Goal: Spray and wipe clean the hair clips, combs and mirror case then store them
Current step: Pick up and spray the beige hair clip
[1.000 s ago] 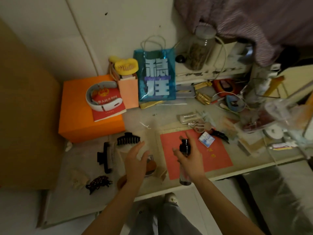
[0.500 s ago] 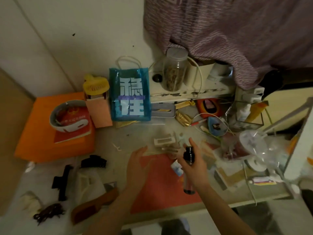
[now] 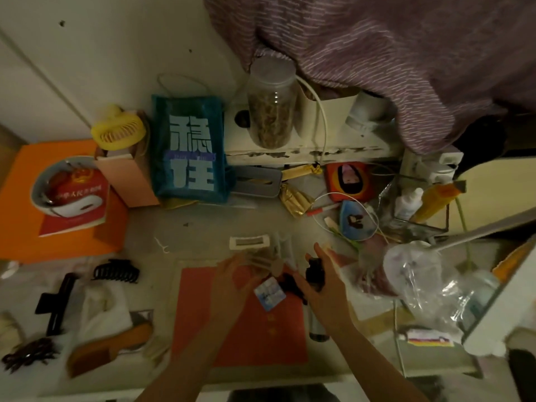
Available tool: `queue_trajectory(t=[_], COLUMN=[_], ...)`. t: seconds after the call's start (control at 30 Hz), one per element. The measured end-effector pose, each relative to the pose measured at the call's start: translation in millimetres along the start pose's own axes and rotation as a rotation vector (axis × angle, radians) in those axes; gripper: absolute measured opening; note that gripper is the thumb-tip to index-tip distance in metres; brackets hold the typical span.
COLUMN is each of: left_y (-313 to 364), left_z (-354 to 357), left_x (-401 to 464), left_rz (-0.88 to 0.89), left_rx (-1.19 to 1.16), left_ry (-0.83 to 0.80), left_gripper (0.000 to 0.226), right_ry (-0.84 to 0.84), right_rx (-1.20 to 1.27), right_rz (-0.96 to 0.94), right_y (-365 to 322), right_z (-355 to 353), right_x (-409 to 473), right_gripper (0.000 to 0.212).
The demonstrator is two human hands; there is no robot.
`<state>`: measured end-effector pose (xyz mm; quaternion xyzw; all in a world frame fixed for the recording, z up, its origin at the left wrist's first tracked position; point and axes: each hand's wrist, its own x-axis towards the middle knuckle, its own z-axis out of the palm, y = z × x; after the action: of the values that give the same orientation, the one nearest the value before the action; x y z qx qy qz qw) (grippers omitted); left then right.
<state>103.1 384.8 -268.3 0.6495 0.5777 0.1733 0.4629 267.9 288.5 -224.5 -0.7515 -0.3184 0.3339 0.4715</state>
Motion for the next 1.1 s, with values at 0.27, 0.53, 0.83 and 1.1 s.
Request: queue_trajectory(t=[0.27,0.53,0.83,1.1], left_y=[4,-5,-12,-17], left_z=[-9,-5,4,4], left_x=[30,74,93,96], left_rz=[0.075,0.042,-0.009,-0.017], left_rx=[0.076,0.226,0.140,0.055], left_ry=[0.027,-0.034,-0.014,-0.030], left_gripper=[0.047,0.058,0.072,0.066], right_ry=[-0.028,-0.020,-0.018,-0.027], right_rx=[-0.008,0.023,0.043,0.042], right_rz=[0.043,0.102,0.127,0.135], right_y=[4,10,18,21], right_z=[2,9,14,15], right_x=[12,22,33,38], right_gripper=[0.067,0.066,0.063,0.066])
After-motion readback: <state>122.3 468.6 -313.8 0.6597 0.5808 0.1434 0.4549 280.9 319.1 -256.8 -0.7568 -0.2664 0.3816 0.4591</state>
